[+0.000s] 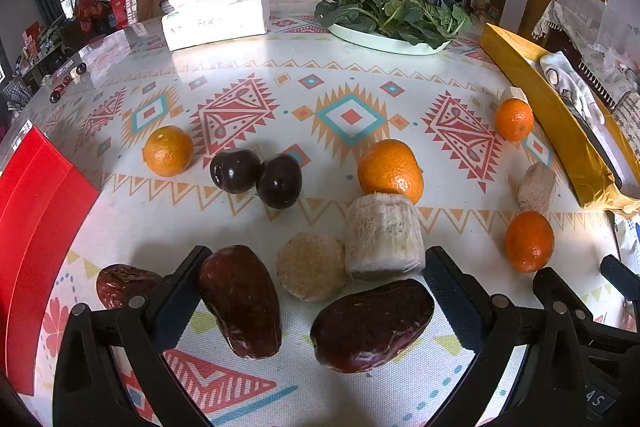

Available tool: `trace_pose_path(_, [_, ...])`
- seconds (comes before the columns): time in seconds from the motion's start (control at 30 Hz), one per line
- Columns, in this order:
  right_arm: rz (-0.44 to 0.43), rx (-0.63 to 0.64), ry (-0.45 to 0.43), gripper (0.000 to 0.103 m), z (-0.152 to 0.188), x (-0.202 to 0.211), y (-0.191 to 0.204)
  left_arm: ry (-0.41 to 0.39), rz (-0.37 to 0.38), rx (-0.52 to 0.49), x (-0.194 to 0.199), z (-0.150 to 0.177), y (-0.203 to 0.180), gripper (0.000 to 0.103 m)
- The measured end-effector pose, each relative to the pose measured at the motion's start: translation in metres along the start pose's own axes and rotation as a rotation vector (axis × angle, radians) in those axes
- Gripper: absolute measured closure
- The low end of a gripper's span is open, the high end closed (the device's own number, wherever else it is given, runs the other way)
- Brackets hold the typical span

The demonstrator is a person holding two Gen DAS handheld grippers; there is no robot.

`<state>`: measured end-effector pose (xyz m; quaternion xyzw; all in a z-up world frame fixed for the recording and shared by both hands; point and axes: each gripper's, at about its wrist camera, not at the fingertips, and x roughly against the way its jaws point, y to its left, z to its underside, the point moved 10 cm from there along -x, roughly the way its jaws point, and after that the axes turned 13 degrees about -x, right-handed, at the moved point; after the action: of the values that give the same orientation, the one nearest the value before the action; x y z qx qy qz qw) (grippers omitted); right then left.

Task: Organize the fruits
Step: 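Grasp a tangerine with the left tool while the right tool grasps a dark red date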

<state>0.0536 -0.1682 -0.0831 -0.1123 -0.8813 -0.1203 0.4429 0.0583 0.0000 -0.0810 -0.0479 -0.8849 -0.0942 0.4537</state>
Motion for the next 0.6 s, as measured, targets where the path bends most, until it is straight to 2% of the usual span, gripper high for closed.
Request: trace_pose_path(0.6, [0.000,0.001,-0.001,0.000,0.0007,0.0004,-0.0008,0.003,0.004,-0.003,0.0001,0.0002,-0.0002,0.000])
